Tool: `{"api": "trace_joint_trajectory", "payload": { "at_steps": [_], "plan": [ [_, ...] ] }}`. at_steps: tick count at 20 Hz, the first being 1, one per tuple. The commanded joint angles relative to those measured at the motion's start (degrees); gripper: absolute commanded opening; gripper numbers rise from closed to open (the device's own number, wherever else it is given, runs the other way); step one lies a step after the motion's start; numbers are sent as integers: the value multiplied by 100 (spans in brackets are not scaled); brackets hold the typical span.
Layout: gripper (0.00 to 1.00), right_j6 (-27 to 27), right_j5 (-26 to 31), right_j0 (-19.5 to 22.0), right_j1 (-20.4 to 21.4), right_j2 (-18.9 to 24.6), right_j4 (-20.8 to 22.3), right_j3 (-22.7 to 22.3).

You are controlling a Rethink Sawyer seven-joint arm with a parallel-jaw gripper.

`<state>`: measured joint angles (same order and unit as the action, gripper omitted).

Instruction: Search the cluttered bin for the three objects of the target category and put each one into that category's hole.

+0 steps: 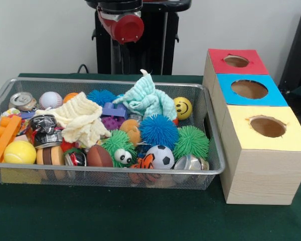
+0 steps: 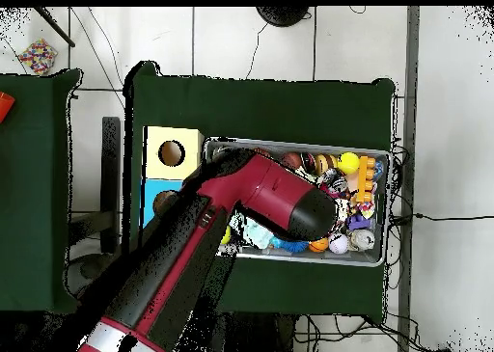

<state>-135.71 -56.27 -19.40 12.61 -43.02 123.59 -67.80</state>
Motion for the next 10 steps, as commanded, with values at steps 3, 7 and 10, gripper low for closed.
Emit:
{"api": "trace_joint_trajectory", "payload": {
  "at_steps": [3, 7, 10],
  "plan": [
    [100, -666, 468, -104, -261, 616, -501, 135],
    [100, -498, 640, -122, -320, 576, -508, 143],
    [100, -543, 792, -217, -484, 470, -397, 188]
  ]
}}
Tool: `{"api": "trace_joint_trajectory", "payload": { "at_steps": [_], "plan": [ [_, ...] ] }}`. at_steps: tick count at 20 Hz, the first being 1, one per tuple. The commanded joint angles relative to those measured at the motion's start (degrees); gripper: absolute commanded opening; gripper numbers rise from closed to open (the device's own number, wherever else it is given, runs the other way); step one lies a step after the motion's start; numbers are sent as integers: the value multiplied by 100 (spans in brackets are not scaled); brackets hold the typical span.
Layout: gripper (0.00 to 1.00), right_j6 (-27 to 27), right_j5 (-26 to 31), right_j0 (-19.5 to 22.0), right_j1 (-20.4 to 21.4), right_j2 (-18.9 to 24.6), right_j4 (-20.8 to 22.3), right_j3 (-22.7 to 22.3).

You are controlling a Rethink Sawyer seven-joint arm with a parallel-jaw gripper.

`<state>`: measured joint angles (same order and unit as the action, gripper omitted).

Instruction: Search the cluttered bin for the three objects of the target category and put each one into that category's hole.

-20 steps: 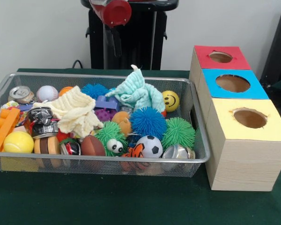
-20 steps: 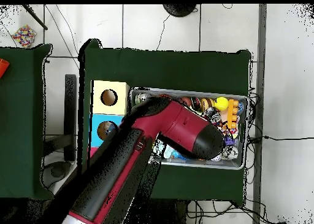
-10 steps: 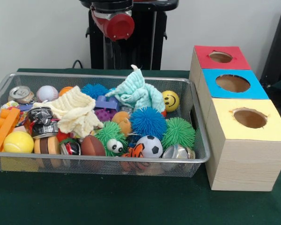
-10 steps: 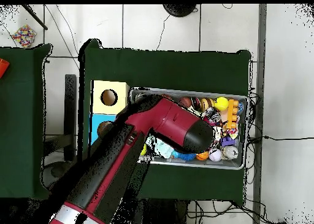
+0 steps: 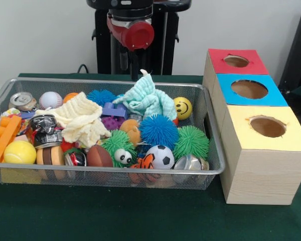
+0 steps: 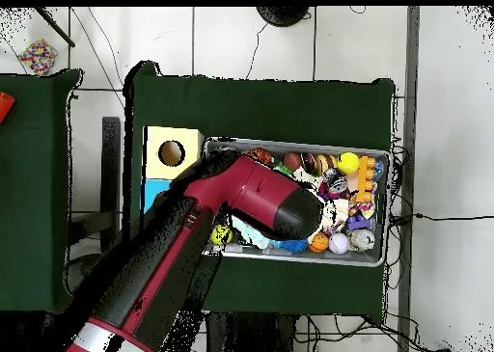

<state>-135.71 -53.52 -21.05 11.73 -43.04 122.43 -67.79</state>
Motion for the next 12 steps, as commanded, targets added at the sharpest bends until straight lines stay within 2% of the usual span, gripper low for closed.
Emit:
{"api": "trace_joint_trajectory", "payload": {
  "at_steps": [1, 8, 12],
  "plan": [
    [100, -497, 564, -46, -413, 478, -276, 192],
    [100, -210, 795, -33, -700, 432, -39, 263],
    [100, -73, 558, 71, -538, 554, -67, 211]
  ]
}}
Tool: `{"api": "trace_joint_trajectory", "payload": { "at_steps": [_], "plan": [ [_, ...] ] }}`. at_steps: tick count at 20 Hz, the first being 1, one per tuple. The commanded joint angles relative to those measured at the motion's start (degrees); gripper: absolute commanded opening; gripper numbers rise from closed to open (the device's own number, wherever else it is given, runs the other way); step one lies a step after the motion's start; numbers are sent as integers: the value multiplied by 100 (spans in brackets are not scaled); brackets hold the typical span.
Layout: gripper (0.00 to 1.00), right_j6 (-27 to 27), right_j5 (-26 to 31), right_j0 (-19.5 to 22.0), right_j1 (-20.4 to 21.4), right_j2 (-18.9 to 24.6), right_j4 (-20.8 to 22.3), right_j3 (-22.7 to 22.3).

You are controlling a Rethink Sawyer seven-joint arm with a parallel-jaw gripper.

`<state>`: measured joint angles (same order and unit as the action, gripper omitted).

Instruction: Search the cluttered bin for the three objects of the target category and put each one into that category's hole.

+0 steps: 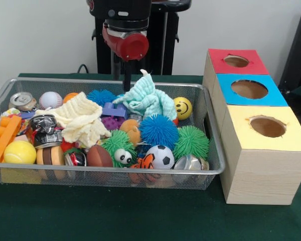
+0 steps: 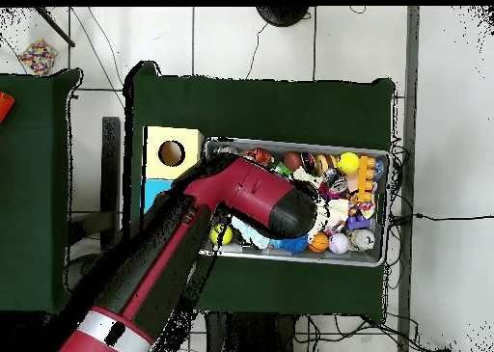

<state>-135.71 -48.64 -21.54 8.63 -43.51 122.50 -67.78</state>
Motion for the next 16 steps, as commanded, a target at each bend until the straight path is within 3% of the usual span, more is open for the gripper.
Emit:
{"api": "trace_joint_trajectory", "payload": {
  "at_steps": [1, 16],
  "plan": [
    [100, -36, 41, 130, -225, 608, -65, 196],
    [100, 625, 402, 202, -423, 611, 227, 127]
  ]
}}
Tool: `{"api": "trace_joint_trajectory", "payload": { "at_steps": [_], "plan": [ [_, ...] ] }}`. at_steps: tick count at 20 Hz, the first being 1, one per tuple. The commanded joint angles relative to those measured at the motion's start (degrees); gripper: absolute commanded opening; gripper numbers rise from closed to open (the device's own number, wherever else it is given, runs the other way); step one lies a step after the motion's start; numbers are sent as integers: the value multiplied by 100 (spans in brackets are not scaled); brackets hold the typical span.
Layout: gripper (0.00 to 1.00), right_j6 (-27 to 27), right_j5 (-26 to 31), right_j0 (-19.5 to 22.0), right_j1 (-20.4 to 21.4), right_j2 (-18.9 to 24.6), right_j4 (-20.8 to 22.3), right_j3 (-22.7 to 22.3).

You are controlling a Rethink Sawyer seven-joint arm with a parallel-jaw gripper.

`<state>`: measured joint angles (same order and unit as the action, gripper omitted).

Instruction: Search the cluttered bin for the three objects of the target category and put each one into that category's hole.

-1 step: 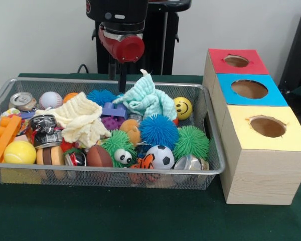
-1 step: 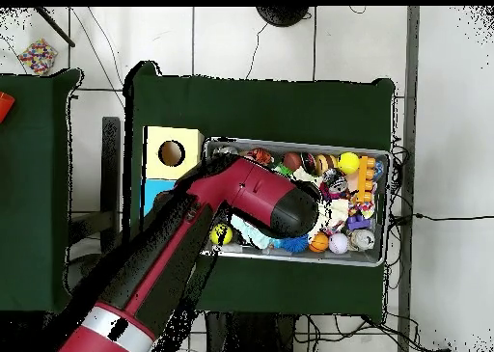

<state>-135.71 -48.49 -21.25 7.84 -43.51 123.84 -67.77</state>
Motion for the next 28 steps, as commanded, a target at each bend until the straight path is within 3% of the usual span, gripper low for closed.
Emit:
{"api": "trace_joint_trajectory", "payload": {
  "at_steps": [1, 10, 28],
  "plan": [
    [100, 656, 400, 169, -335, 618, 97, 120],
    [100, 924, 641, 84, -271, 677, 55, -40],
    [100, 1992, 1625, -5, -97, 1109, 24, -589]
  ]
}}
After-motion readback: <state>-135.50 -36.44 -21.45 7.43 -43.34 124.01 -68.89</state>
